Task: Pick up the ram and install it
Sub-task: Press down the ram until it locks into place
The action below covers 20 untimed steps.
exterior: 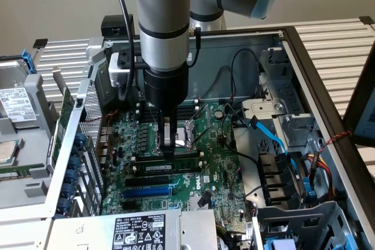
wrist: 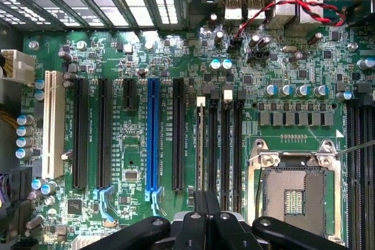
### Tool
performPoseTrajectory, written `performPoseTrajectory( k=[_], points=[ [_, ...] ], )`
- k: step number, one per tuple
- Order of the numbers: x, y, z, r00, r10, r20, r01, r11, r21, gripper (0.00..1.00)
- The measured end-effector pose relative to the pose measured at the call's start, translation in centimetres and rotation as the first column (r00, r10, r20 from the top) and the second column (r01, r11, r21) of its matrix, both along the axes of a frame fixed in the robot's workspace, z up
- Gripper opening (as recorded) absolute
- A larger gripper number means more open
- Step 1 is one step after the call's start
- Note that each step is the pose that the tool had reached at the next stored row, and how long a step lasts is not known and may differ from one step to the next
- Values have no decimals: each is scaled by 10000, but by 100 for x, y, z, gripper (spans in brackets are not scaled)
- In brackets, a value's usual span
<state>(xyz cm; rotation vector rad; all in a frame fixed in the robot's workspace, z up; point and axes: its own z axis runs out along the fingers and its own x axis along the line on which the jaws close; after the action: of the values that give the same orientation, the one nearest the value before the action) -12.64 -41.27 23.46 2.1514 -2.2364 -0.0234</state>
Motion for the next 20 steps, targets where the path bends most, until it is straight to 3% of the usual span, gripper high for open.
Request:
performPoseTrajectory(
  k=[5,14,20],
  points=[
    [1,-1,154,10000,1,-2,-1,10000,18,10],
    [1,-1,159,10000,-20,-3,20,10000,18,10],
    [1,-1,158,9964,-847,-2,847,9964,22,10]
  ],
)
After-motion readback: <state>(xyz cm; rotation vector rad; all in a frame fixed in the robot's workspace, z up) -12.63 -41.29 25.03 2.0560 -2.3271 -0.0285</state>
